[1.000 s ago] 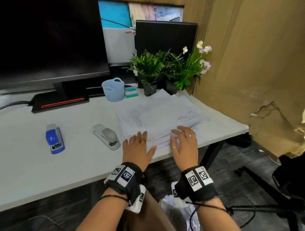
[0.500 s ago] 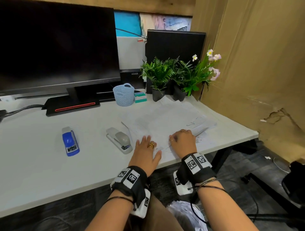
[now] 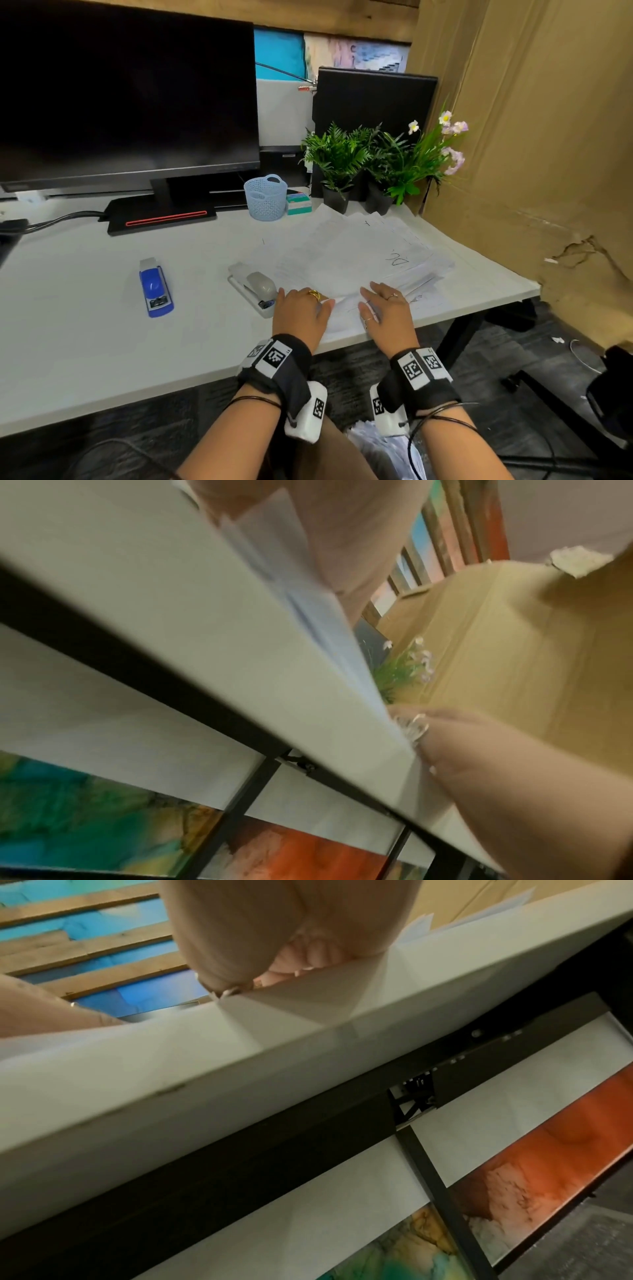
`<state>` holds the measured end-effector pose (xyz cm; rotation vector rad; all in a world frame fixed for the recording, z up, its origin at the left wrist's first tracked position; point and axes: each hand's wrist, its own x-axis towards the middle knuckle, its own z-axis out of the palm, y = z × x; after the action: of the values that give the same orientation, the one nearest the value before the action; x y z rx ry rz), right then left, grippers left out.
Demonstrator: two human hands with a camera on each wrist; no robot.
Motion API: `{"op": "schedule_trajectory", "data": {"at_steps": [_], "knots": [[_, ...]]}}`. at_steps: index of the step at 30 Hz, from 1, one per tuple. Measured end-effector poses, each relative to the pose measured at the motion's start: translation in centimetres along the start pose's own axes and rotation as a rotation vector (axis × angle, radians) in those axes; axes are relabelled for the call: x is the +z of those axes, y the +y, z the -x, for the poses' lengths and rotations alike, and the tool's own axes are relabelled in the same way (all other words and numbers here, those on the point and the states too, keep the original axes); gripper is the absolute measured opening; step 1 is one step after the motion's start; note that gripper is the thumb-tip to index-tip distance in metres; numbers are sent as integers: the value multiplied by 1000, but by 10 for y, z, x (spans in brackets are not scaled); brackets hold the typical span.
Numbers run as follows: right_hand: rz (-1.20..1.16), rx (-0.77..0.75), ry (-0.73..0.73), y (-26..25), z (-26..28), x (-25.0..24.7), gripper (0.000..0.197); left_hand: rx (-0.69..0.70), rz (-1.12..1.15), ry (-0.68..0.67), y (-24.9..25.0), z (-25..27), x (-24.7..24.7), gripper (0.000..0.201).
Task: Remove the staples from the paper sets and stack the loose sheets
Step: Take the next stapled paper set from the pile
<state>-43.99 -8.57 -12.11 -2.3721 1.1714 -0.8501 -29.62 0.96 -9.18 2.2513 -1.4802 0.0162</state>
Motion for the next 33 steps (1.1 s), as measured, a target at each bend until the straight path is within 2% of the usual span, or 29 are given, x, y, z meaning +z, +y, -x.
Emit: {"op": "schedule_trajectory", "data": {"at_steps": [2,5,7,9,12,14,16,18,20,22,25,28,29,31,33], "knots": [[-2,4,-17,1,0,1,46,-30,37,22,3,-4,-4,39],[-90,-11,-24,-5,-3,-8,44,29,108,104,9,-6,-11,32],[-189,-33,4,-14,-7,-20,50,89,254,191,17,-5,-19,24],[-181,-121,83,-24,-13,-31,51,145,406,275,28,-6,-33,17],[-54,-163,94,-37,-29,-42,21,215,522,341,35,-12,-50,15],[-9,-119,99,-44,-37,-50,9,215,488,355,31,-11,-56,31],[-35,-103,237,-47,-41,-57,13,160,464,389,22,-7,-60,58],[-136,-107,376,-53,-41,-60,16,31,480,344,16,-2,-63,76],[-269,-137,434,-59,-34,-62,12,-121,444,220,9,2,-63,76],[-383,-142,429,-62,-25,-62,10,-199,426,119,-1,7,-61,71],[-569,-132,260,-60,-8,-61,15,-142,535,40,-7,16,-62,62],[-537,-149,-168,-56,11,-57,22,-229,990,-6,-3,19,-75,68],[-485,-142,-293,-55,16,-55,25,-270,1068,0,-5,17,-78,72],[-381,-117,-427,-48,23,-49,34,-323,996,11,-11,11,-77,72],[-399,-36,-475,-43,24,-49,39,-367,716,20,-18,7,-69,70]]}}
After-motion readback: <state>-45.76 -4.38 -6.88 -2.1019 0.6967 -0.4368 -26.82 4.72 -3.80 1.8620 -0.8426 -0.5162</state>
